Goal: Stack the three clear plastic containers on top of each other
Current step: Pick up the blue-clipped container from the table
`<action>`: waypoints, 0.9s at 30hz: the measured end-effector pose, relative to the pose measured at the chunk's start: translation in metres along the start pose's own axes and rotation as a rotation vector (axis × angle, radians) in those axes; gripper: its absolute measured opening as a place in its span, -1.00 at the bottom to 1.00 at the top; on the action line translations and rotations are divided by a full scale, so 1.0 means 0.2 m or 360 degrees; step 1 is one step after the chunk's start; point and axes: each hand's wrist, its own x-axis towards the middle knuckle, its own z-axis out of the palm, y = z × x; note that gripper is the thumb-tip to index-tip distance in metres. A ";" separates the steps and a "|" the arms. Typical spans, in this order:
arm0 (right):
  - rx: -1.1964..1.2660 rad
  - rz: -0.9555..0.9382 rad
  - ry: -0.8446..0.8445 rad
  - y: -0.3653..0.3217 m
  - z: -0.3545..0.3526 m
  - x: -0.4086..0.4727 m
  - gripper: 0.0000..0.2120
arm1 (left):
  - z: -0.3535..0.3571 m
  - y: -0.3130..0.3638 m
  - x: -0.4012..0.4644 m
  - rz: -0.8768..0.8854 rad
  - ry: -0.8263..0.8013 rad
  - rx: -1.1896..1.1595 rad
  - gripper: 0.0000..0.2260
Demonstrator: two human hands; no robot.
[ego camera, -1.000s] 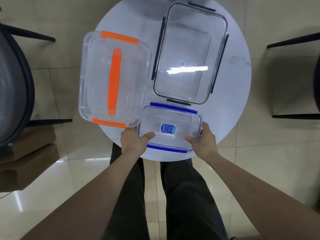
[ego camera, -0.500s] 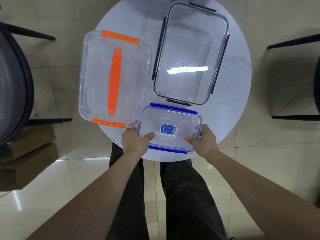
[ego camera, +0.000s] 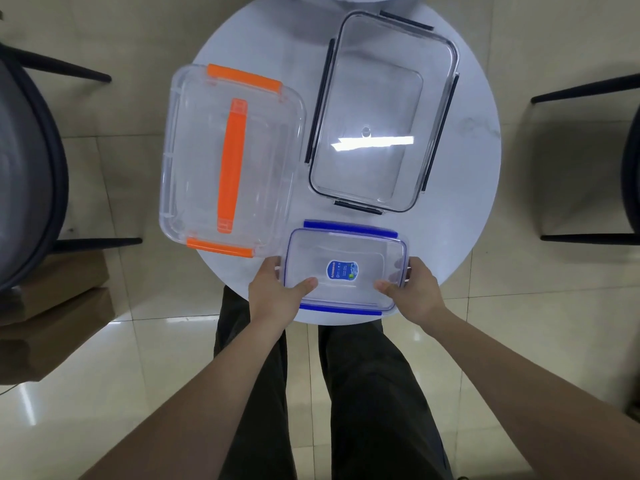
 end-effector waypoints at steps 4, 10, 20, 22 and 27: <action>-0.0016 -0.0028 0.0005 0.08 -0.03 -0.06 -0.49 | 0.03 -0.06 -0.09 -0.0027 -0.0034 -0.0089 -0.49; 0.0022 -0.0043 0.0046 0.13 -0.10 -0.17 -0.49 | -0.01 -0.04 -0.21 -0.0025 -0.0122 -0.0094 -0.49; 0.0088 -0.0244 0.0169 0.00 -0.30 -0.45 -0.50 | -0.19 0.07 -0.43 0.0071 -0.0305 -0.0171 -0.46; 0.0138 -0.0296 0.0176 -0.05 -0.33 -0.50 -0.50 | -0.23 0.09 -0.47 0.0087 -0.0355 -0.0219 -0.47; 0.0243 -0.0426 0.0211 -0.20 -0.33 -0.59 -0.43 | -0.36 0.12 -0.48 0.0062 -0.0452 -0.0427 -0.44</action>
